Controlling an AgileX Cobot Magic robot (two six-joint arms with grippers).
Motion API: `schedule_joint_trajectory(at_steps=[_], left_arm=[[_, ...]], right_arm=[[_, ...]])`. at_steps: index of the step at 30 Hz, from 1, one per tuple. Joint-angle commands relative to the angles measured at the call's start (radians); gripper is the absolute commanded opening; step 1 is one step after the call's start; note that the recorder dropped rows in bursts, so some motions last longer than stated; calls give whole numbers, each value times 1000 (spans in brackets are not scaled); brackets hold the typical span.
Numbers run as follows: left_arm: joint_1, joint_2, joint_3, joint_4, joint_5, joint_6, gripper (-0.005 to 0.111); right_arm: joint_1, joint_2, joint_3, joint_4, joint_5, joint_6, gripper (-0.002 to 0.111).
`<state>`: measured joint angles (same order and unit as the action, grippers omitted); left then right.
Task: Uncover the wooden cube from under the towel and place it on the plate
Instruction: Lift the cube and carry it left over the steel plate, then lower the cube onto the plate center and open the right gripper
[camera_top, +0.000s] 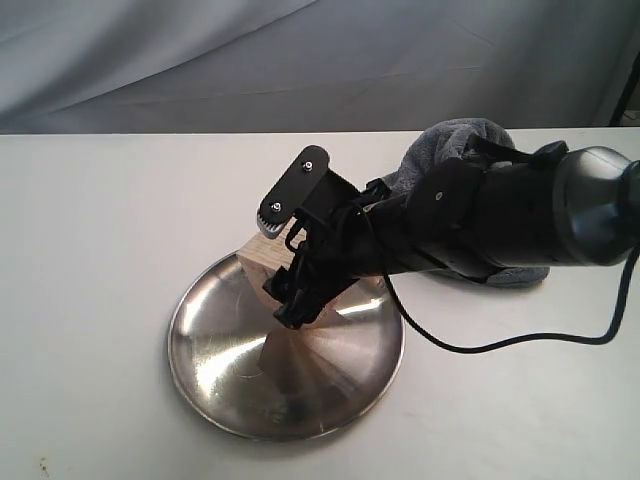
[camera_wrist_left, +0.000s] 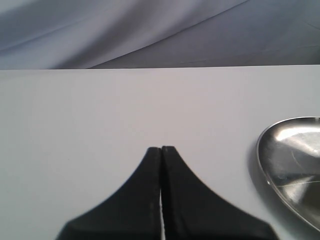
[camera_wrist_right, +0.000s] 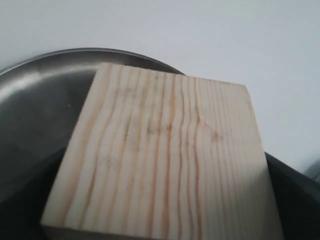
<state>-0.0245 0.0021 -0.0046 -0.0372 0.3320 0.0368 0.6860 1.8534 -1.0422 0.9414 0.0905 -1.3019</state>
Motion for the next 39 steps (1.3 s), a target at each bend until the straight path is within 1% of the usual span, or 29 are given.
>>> schedule_joint_trajectory(at_steps=[1,12,23,33,39], left_arm=[[1,-2,5,-5,-13,-3,1],[1,-2,5,-5,-13,-1,1],[1,-2,5,-5,-13,-4,1],[1,-2,5,-5,-13,-4,1],[1,-2,5,-5,-13,-2,1]], right_arm=[[2,13,-7,20,-60,-6,0],[2,24,-7,20,-78,-6,0],[2,28,-7,20,-51,-4,0],[2,28,-7,94,-51,-4,0],[2,28,-7,93,-60,-4,0]])
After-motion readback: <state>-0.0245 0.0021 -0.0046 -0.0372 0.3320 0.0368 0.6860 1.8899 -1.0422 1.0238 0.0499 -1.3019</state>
